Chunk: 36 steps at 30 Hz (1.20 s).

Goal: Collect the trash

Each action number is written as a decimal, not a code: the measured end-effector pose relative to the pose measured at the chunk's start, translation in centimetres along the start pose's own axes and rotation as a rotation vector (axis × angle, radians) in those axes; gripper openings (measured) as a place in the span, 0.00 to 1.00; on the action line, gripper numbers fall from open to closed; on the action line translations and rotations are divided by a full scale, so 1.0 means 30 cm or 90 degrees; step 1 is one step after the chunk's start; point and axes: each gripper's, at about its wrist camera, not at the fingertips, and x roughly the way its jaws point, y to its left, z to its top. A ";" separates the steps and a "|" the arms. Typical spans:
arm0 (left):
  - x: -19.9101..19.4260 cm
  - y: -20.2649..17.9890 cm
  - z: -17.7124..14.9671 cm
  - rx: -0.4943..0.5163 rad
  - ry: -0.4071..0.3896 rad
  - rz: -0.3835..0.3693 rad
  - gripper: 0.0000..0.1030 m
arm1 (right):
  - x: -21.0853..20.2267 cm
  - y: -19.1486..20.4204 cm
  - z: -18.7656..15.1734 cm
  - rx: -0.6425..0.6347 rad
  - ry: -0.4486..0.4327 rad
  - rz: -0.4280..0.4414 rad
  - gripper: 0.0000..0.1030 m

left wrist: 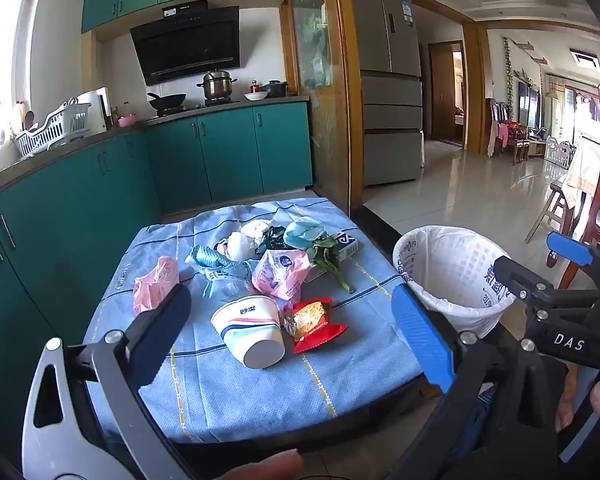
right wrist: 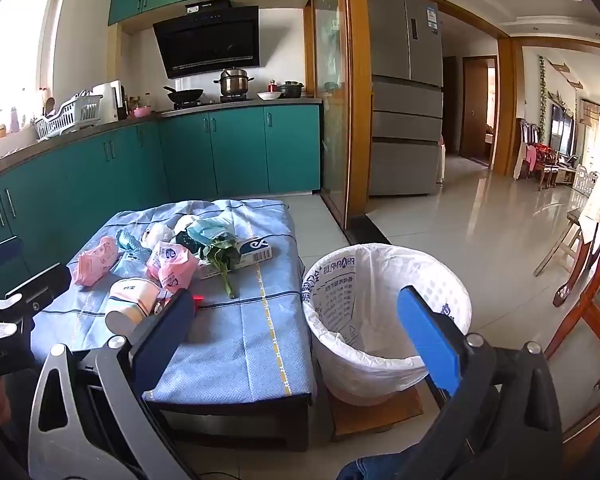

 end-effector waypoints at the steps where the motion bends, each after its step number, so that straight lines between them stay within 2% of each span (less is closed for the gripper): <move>1: 0.000 0.000 0.000 0.001 0.000 0.000 0.97 | 0.000 0.001 0.000 0.000 0.000 0.001 0.97; 36: 0.027 0.004 -0.021 0.002 0.012 -0.001 0.97 | 0.004 0.049 0.002 -0.028 -0.005 -0.026 0.97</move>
